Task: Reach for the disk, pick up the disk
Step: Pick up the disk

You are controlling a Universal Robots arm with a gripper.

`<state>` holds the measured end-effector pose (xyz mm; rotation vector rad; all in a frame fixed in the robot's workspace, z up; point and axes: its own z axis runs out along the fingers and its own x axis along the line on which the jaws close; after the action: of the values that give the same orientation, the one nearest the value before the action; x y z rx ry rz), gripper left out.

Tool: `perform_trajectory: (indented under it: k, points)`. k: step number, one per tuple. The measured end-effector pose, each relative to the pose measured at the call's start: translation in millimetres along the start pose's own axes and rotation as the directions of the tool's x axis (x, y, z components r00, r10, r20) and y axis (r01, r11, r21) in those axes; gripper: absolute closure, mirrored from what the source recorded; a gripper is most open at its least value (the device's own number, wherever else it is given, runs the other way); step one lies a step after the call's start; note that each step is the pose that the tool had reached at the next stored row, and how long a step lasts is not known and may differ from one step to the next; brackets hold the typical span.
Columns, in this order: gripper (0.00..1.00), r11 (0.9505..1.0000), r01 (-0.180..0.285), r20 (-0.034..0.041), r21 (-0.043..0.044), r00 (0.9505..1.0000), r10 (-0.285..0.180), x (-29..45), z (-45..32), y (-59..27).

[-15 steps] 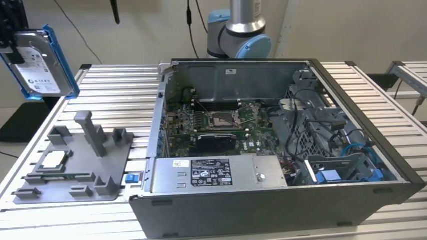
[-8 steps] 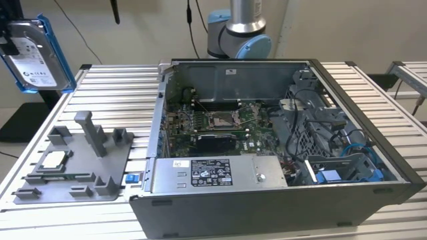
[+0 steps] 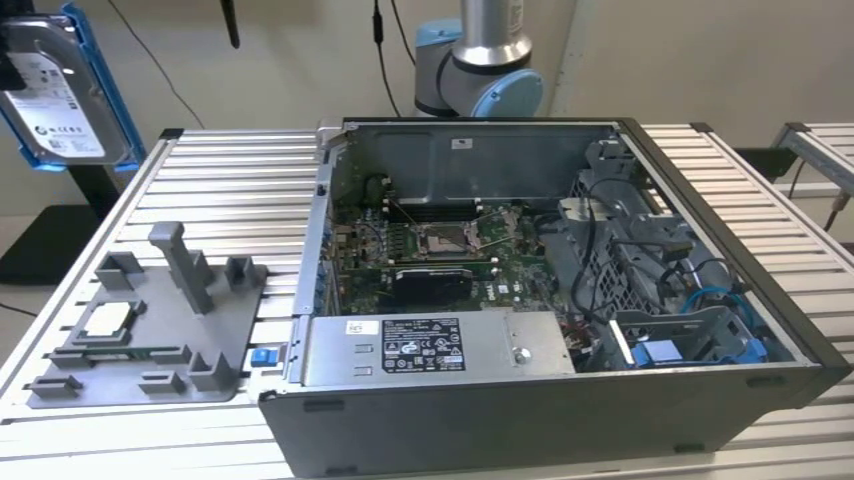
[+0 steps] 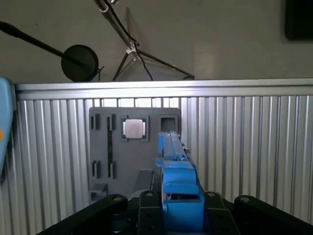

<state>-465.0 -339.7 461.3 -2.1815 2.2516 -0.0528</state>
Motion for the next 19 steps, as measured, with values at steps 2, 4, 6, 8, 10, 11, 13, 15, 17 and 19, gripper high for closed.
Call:
perform_trajectory:
  k: [2,4,6,8,10,11,13,15,17,19]
  points:
    - [1.0,1.0,0.003,0.0,0.0,1.0,-0.003,0.2,-8.3,-0.2]
    - [1.0,1.0,0.005,0.0001,0.0001,1.0,-0.005,0.3,-15.5,-0.4]
    - [1.0,1.0,0.006,0.0002,0.0001,1.0,-0.006,0.4,-20.1,-0.6]
    - [1.0,1.0,0.007,0.0002,0.0,1.0,-0.007,0.5,-24.7,-0.7]
    - [1.0,1.0,0.008,0.0001,-0.0002,1.0,-0.008,0.5,-28.4,-0.9]
    - [1.0,1.0,0.009,0.0001,-0.0002,1.0,-0.009,0.5,-29.9,-0.9]
    - [1.0,1.0,0.009,0.0002,0.0001,1.0,-0.009,0.6,-33.3,-1.0]
    - [1.0,0.9999,0.01,0.0003,0.0001,0.9999,-0.01,0.7,-37.7,-1.1]
    - [1.0,0.9999,0.011,0.0003,0.0001,0.9999,-0.011,0.8,-42.6,-1.2]
    - [1.0,0.9999,0.011,0.0003,0.0001,0.9999,-0.011,0.9,-47.7,-1.4]
